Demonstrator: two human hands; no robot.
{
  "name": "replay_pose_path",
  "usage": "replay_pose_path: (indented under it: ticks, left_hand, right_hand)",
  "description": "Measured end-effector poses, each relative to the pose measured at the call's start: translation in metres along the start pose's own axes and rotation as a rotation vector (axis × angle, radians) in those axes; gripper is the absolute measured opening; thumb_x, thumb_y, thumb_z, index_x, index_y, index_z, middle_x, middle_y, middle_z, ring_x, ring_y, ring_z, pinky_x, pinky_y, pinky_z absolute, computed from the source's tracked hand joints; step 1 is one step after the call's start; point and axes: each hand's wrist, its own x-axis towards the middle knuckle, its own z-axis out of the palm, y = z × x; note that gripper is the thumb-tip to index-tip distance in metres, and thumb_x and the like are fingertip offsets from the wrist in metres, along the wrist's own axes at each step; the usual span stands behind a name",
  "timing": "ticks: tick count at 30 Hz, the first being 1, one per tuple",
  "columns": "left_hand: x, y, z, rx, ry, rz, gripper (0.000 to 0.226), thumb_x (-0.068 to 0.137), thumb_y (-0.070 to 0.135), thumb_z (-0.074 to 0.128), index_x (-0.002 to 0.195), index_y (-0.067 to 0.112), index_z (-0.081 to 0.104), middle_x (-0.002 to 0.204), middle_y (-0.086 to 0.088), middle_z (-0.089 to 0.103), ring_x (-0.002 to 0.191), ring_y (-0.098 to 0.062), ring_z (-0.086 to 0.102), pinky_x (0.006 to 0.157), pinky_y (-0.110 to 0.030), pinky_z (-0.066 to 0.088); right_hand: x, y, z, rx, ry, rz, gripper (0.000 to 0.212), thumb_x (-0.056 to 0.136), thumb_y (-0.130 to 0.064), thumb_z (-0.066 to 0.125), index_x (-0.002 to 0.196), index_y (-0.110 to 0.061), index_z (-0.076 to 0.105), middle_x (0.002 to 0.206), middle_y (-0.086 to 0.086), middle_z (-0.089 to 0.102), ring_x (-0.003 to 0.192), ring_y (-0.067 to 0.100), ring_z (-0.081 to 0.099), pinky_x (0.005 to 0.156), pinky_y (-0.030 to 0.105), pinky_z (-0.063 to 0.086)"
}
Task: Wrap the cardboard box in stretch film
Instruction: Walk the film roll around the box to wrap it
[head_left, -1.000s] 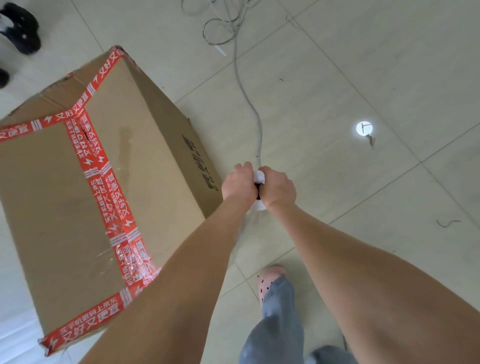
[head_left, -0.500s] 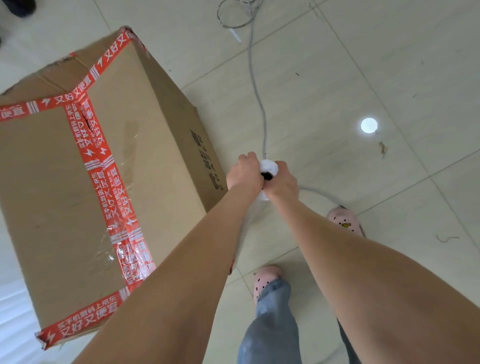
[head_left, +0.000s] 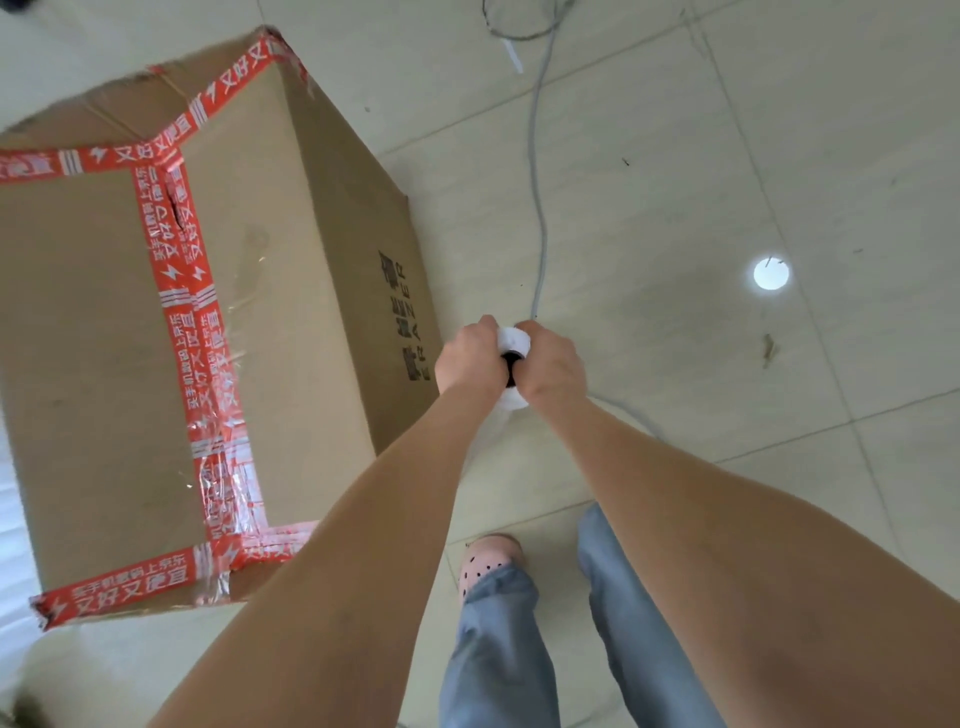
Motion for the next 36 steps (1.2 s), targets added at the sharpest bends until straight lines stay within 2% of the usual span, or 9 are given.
replay_pose_path:
  ticks: [2,6,10,13,20,27,29,32,36]
  left_hand:
    - [-0.001,0.003,-0.002,-0.078,0.026,-0.061,0.019,0.085,0.008,0.050,0.104,0.009,0.051,0.097,-0.010,0.061,0.076,-0.027,0.052,0.059,-0.032,0.040]
    - [0.004,0.011,-0.012,-0.225,0.098,-0.169,0.021,0.084,0.007,0.050,0.105,0.008,0.051,0.102,-0.010,0.060,0.089,-0.032,0.060,0.061,-0.034,0.043]
    - [0.025,0.010,-0.026,-0.323,0.090,-0.244,0.023,0.085,0.008,0.052,0.107,0.007,0.049,0.106,-0.012,0.059,0.093,-0.033,0.058,0.063,-0.034,0.040]
    - [0.046,0.003,-0.032,-0.314,0.071,-0.282,0.029,0.086,0.016,0.056,0.112,0.006,0.047,0.110,-0.014,0.058,0.098,-0.035,0.058,0.065,-0.033,0.038]
    - [0.078,-0.004,-0.055,-0.033,-0.097,-0.177,0.033,0.091,0.025,0.050,0.121,0.014,0.044,0.113,-0.010,0.058,0.099,-0.032,0.061,0.063,-0.032,0.040]
    - [0.092,-0.004,-0.063,0.072,-0.184,-0.105,0.036,0.090,0.021,0.049,0.125,0.020,0.043,0.110,-0.008,0.058,0.092,-0.027,0.061,0.060,-0.031,0.041]
    - [0.095,-0.003,-0.065,0.084,-0.174,-0.050,0.043,0.089,0.018,0.050,0.131,0.022,0.041,0.115,-0.007,0.055,0.096,-0.027,0.060,0.060,-0.032,0.040]
    - [0.097,0.000,-0.066,0.093,-0.147,0.089,0.049,0.088,0.011,0.050,0.135,0.022,0.042,0.118,-0.007,0.053,0.099,-0.028,0.059,0.062,-0.032,0.039]
    - [0.099,0.001,-0.070,0.139,-0.096,0.168,0.031,0.087,0.007,0.048,0.116,0.013,0.054,0.109,-0.007,0.059,0.099,-0.030,0.060,0.065,-0.034,0.041]
  right_hand:
    - [0.004,-0.004,-0.006,-0.062,-0.008,-0.059,0.024,0.083,-0.013,0.047,0.102,-0.018,0.060,0.097,0.007,0.064,0.092,0.030,0.059,0.066,0.031,0.039]
    - [0.018,-0.019,-0.019,-0.162,-0.020,-0.173,0.029,0.078,-0.009,0.046,0.100,-0.023,0.058,0.094,0.005,0.064,0.088,0.029,0.060,0.062,0.029,0.035]
    - [0.042,-0.039,-0.022,-0.224,0.014,-0.199,0.044,0.082,-0.012,0.049,0.122,-0.029,0.056,0.113,0.006,0.064,0.103,0.031,0.060,0.071,0.031,0.040]
    - [0.063,-0.055,-0.020,-0.283,0.028,-0.191,0.044,0.083,-0.013,0.050,0.124,-0.026,0.055,0.114,0.007,0.064,0.104,0.031,0.060,0.071,0.030,0.039]
    - [0.087,-0.080,-0.021,-0.237,-0.074,-0.008,0.046,0.091,-0.020,0.041,0.136,-0.027,0.044,0.131,0.007,0.055,0.116,0.029,0.054,0.082,0.031,0.039]
    - [0.088,-0.086,-0.019,-0.266,-0.112,0.011,0.044,0.088,-0.020,0.048,0.132,-0.025,0.046,0.123,0.007,0.057,0.107,0.031,0.057,0.076,0.032,0.041]
    - [0.088,-0.085,-0.017,-0.218,-0.092,0.071,0.046,0.088,-0.019,0.051,0.133,-0.020,0.044,0.123,0.009,0.058,0.110,0.031,0.056,0.079,0.034,0.042]
    - [0.088,-0.081,-0.017,-0.066,-0.067,0.198,0.036,0.087,-0.016,0.055,0.123,-0.012,0.050,0.117,0.011,0.061,0.107,0.030,0.058,0.075,0.032,0.042]
    - [0.089,-0.084,-0.017,-0.122,-0.057,0.084,0.023,0.087,-0.014,0.051,0.109,-0.012,0.058,0.111,0.011,0.064,0.102,0.031,0.059,0.071,0.030,0.040]
